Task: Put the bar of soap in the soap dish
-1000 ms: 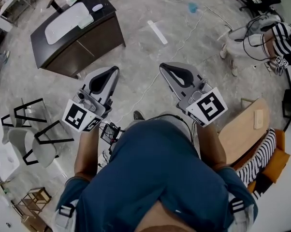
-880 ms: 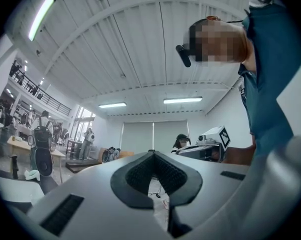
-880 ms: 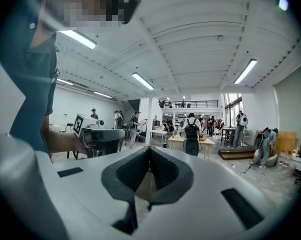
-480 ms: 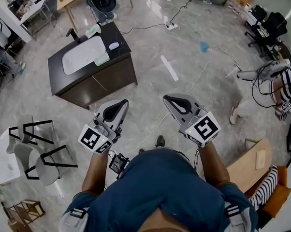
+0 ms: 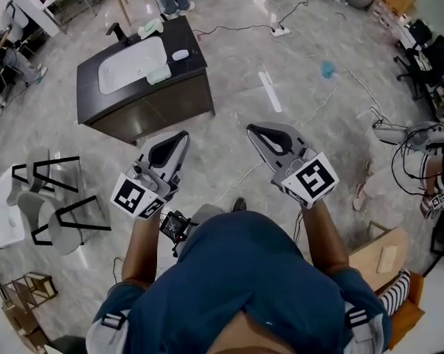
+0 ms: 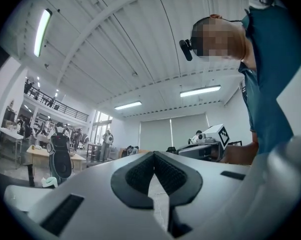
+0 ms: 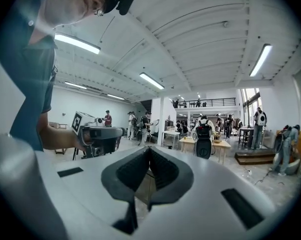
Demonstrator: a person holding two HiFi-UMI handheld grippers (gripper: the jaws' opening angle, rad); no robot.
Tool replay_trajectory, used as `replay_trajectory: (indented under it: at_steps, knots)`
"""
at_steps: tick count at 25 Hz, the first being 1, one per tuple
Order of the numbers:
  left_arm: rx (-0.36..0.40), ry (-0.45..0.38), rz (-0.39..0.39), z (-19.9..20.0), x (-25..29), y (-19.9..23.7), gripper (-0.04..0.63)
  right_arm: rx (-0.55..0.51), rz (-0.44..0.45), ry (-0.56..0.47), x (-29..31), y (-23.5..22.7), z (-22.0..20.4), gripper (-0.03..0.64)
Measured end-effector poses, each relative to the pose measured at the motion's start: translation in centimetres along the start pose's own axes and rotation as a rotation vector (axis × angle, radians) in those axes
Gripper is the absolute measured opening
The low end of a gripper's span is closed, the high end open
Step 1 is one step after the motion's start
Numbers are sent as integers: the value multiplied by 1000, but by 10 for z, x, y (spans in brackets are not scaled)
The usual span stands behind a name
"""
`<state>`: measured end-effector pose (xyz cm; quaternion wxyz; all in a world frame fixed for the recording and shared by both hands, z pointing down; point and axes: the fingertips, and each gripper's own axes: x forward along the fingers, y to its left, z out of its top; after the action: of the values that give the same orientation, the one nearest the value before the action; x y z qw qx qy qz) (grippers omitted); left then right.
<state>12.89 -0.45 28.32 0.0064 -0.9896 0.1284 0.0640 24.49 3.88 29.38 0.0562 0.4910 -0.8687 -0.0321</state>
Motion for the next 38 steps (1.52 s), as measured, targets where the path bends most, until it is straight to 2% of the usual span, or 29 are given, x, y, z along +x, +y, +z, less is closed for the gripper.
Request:
replay_trajectory:
  at_steps: [10,16,25,38]
  knots:
    - [-14,29,71,-11,-15,58,3,36,52,14,63,-13,-13,14]
    - [-9,8,66,-2,-22,110,3,33,44,24,114,-22,-10,14]
    - [-20,-4,31,-8,-20,176,3,21,26,34,181,-35,-9,14]
    - [-39,16,143,-24,11,256,3,36,135,43,260,-94,-22,14]
